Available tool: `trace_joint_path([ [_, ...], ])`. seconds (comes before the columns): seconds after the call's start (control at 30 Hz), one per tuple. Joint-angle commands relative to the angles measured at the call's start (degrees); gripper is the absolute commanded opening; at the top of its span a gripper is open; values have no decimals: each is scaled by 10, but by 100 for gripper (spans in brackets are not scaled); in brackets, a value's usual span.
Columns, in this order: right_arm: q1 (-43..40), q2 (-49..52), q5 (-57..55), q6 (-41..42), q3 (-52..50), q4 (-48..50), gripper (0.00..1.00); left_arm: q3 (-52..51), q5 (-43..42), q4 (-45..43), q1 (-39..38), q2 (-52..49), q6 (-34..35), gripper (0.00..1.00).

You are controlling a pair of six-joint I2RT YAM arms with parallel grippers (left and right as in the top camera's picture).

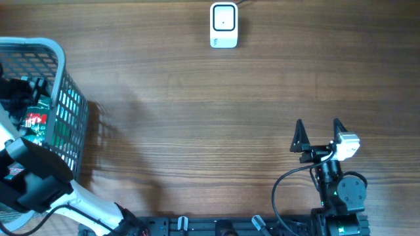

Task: Scan the item barcode
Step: 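Reach the left gripper into the basket and grasp the green-capped jar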

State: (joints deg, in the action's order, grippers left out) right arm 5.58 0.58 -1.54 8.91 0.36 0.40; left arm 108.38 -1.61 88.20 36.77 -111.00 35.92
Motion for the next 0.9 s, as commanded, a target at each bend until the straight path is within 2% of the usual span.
trace_joint_path([
  [0.0,2,-2,2,2,-1,1,100,-51,2,-15,-4,4,4,100],
  [0.3,2,-2,2,2,-1,1,100,-117,28,-54,-7,4,6,100],
  [0.7,2,-2,2,2,-1,1,100,-328,38,-250,-14,4,6,99],
  [0.73,2,-2,2,2,-1,1,100,-338,50,-263,-14,4,6,93],
  [0.77,2,-2,2,2,-1,1,100,-339,58,-268,-14,4,6,82],
  [0.87,2,-2,2,2,-1,1,100,-339,58,-272,-14,5,6,70],
])
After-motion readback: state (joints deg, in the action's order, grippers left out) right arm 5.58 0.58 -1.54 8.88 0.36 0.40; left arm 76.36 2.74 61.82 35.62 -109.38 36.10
